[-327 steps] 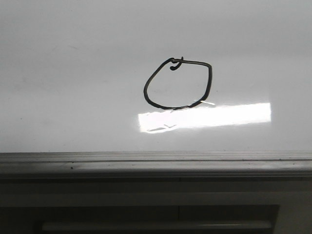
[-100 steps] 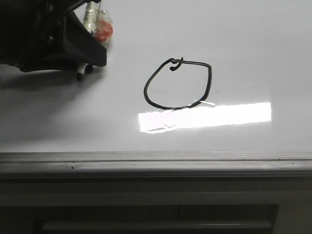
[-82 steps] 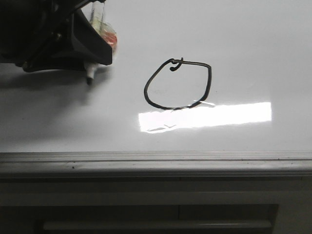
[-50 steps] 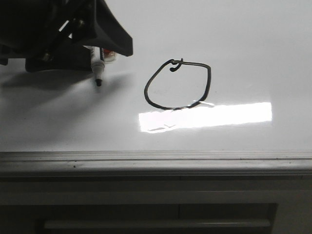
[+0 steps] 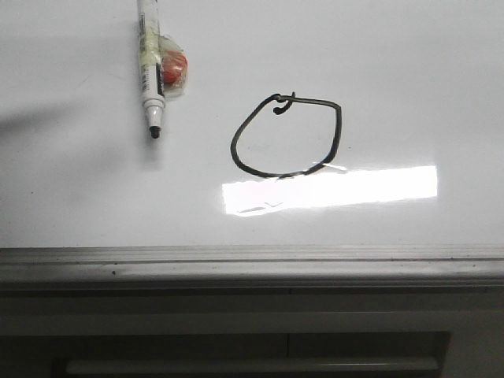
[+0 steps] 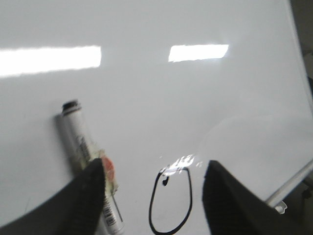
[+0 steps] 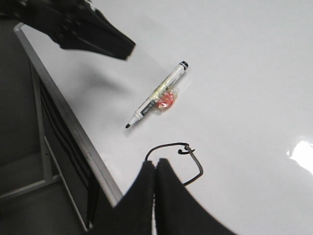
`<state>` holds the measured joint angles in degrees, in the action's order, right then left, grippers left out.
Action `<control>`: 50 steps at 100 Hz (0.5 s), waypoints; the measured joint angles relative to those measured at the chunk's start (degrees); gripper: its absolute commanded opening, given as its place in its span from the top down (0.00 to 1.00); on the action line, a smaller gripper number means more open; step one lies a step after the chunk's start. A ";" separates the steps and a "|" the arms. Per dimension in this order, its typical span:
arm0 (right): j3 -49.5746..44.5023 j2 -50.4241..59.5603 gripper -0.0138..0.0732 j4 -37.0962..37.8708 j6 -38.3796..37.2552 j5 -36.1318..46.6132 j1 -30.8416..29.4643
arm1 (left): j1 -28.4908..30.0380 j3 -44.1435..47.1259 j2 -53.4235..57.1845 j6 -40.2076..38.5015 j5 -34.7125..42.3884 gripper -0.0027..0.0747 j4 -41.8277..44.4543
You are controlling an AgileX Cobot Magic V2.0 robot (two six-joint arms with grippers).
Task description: Write number 0 on whiteboard
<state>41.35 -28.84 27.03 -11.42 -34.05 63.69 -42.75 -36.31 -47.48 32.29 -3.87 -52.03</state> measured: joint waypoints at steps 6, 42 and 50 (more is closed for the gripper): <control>0.00 0.00 0.92 0.90 0.00 0.09 0.00 | 0.00 0.00 4.93 0.00 -3.36 0.90 5.03; -2.87 0.00 0.92 9.54 -7.43 4.94 0.00 | 0.00 0.00 22.08 0.00 -16.65 0.99 19.37; -2.87 0.00 0.92 9.60 -7.94 4.84 0.00 | 0.00 0.00 22.25 0.00 -17.38 0.99 19.67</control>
<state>38.48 -28.84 36.63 -19.36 -29.20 63.69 -42.75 -36.31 -25.23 32.29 -21.25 -32.36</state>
